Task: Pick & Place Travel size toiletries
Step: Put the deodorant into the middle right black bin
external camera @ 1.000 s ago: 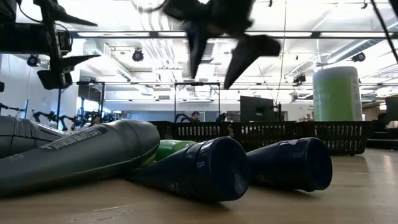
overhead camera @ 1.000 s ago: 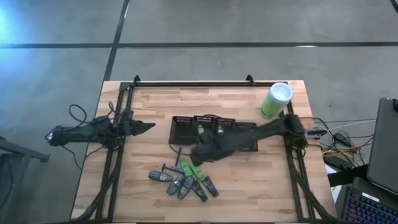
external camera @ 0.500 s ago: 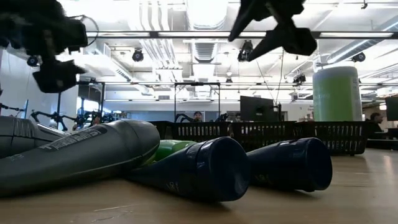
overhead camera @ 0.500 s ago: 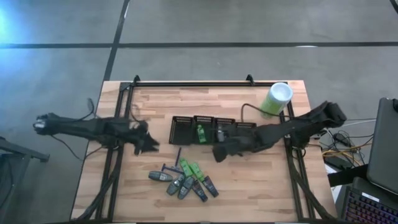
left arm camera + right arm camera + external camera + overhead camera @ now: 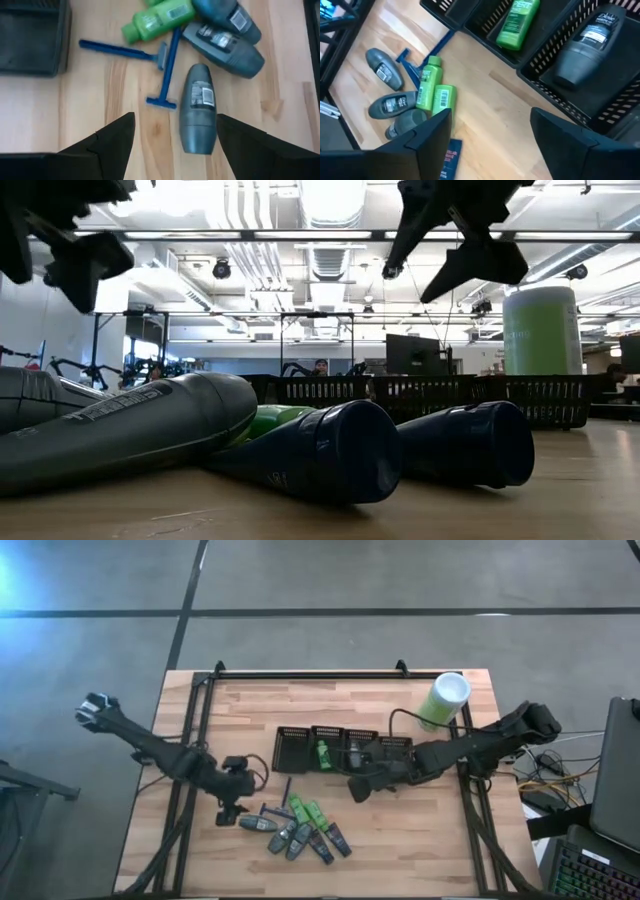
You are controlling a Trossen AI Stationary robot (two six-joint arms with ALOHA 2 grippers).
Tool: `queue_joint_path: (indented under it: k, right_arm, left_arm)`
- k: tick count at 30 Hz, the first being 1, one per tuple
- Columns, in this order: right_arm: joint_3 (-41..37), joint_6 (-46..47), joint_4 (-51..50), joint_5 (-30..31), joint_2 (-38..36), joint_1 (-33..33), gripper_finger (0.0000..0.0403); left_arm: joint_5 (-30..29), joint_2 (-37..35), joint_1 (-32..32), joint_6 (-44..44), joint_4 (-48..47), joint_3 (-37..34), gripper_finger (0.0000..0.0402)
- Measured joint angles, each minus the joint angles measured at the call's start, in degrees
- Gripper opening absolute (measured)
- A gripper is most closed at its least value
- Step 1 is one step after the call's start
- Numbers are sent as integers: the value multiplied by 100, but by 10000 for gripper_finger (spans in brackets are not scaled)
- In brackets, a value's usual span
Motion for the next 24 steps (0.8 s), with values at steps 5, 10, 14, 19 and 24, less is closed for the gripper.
queue_joint_path:
  k: [5, 10, 14, 19, 24]
  right_arm:
    - [-16, -194, -4, -28, 0, 0, 301]
    - [-1, -430, -4, -50, 0, 0, 329]
    - [-2, -464, -6, -82, 0, 0, 347]
    - [-3, -466, -7, -85, 0, 11, 363]
    - [-3, -505, -13, -85, 0, 11, 363]
  left_arm:
    - [17, 399, -286, -80, 49, 15, 282]
    - [527, 890, -363, -98, 550, 15, 282]
    - [598, 1370, -500, 265, 687, 15, 282]
    - [600, 1846, -584, 140, 667, 15, 282]
    - [575, 2210, -598, 38, 739, 15, 282]
